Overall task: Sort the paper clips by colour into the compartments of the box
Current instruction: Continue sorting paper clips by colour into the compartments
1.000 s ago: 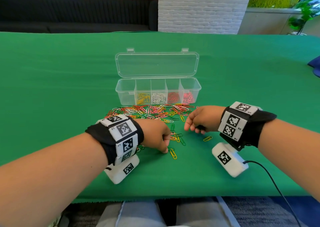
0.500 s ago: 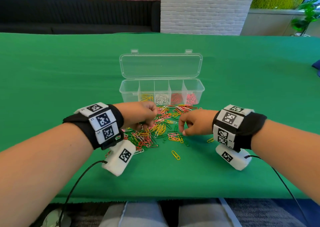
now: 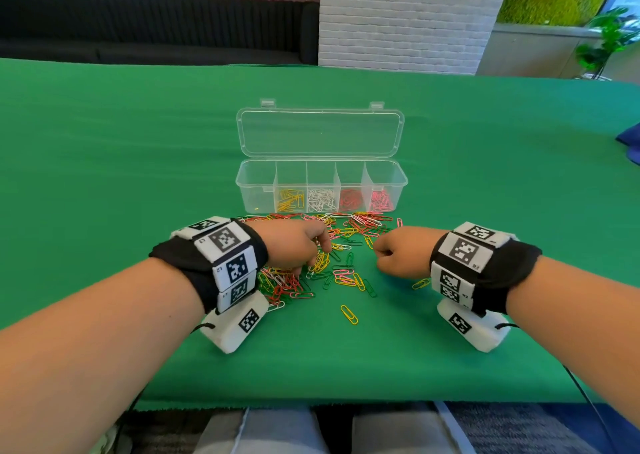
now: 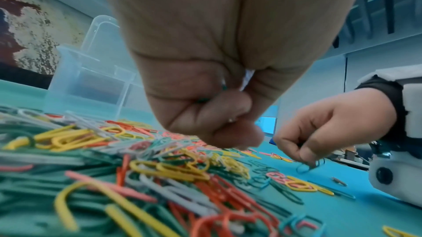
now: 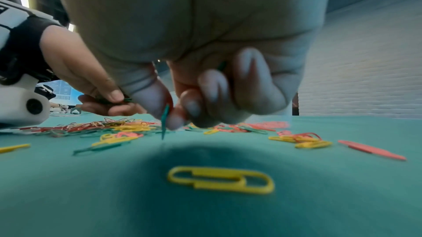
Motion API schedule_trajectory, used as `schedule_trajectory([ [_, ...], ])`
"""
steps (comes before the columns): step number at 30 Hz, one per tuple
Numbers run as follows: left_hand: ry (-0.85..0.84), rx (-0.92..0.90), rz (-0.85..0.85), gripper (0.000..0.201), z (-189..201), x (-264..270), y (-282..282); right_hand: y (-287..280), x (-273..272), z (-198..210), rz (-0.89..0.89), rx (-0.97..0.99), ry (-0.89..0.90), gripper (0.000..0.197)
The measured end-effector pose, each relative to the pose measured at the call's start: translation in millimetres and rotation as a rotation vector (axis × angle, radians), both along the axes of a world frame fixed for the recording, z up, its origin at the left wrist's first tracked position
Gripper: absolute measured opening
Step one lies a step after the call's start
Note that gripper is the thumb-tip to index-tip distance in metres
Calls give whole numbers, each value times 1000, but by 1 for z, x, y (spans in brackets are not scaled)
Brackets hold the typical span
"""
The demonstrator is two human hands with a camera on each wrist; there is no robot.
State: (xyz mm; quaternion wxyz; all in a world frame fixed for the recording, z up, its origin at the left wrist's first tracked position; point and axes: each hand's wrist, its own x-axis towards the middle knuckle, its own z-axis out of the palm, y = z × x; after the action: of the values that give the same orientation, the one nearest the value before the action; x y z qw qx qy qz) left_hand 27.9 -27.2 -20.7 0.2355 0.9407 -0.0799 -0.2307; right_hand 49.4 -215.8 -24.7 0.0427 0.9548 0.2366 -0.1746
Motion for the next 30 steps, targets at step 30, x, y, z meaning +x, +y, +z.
schedule_trajectory([
  [30, -157, 348, -158, 17, -4, -11, -21, 8, -12, -3, 151, 14, 61, 21],
])
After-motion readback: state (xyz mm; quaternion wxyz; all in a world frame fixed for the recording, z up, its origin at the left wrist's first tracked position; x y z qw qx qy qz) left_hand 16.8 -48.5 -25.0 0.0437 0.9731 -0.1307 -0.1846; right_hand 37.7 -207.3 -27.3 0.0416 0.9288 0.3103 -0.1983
